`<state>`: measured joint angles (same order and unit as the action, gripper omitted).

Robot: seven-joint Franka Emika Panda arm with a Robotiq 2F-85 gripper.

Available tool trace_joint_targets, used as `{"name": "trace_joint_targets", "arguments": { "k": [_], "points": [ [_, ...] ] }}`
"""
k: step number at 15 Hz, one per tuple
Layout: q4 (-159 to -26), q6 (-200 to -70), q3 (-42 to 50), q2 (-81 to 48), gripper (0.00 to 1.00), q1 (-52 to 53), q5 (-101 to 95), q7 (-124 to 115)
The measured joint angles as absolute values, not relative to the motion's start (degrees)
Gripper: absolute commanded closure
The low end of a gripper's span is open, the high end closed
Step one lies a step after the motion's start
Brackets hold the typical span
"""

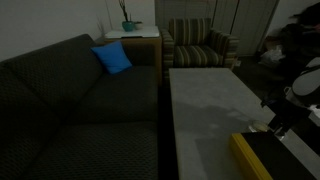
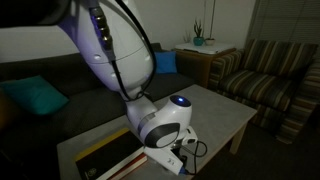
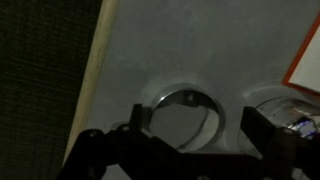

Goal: Put the silver lid on the silver bottle

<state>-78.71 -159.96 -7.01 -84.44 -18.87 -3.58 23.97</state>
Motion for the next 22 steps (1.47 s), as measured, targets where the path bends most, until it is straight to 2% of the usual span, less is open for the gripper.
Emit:
{"name": "trace_joint_targets", "arguments": {
  "k": [9, 22],
  "points": [
    [-76.7, -156.0, -3.1, -84.4, 0.0, -15.1, -3.6, 21.3],
    [-75.8, -154.1, -3.0, -84.4, 0.0, -14.9, -3.6, 21.3]
  ]
}}
